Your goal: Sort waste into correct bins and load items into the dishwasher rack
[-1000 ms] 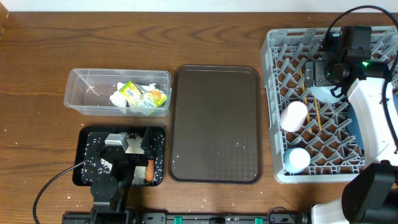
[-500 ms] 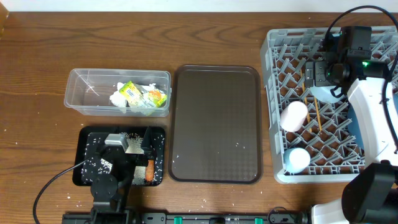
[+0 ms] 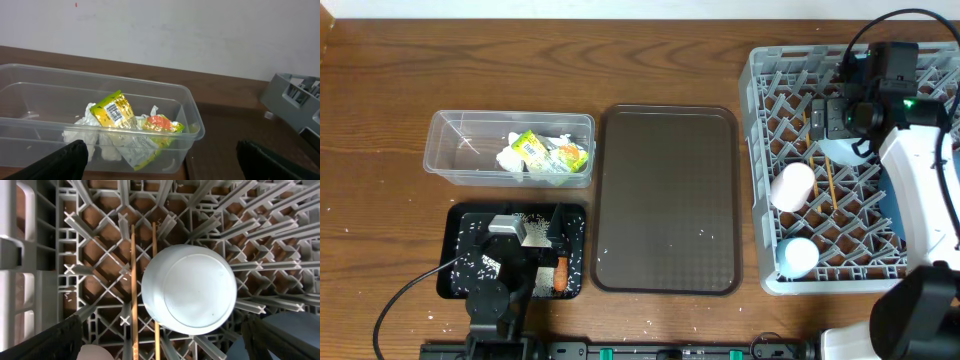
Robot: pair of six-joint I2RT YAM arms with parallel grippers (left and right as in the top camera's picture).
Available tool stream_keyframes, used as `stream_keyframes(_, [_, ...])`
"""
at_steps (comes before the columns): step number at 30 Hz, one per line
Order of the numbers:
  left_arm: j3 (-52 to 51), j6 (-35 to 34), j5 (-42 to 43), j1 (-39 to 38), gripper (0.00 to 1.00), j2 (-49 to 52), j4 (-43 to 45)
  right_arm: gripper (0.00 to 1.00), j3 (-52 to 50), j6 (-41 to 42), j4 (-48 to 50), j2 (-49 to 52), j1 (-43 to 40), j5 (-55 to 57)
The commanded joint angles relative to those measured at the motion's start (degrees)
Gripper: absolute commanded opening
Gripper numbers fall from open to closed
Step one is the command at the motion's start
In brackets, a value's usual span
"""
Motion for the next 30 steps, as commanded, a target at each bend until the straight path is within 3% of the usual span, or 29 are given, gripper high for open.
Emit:
stream_keyframes(1, [-0.6, 0.2, 0.2, -0.2, 0.97, -0.4, -2.5, 0.99, -0.2, 0.4, 0.1, -6.8, 0.9, -0.4])
stream_keyframes(15, [-0.6, 0.2, 0.2, -0.2, 0.97, -0.4, -2.5, 0.99, -0.2, 0.4, 0.1, -38.8, 0.9, -0.4])
stream_keyframes(30, [-0.6, 0.1, 0.2, -0.2, 0.97, -0.4, -2.5, 0.99, -0.2, 0.4, -1.3, -58.2, 0.8, -0.4])
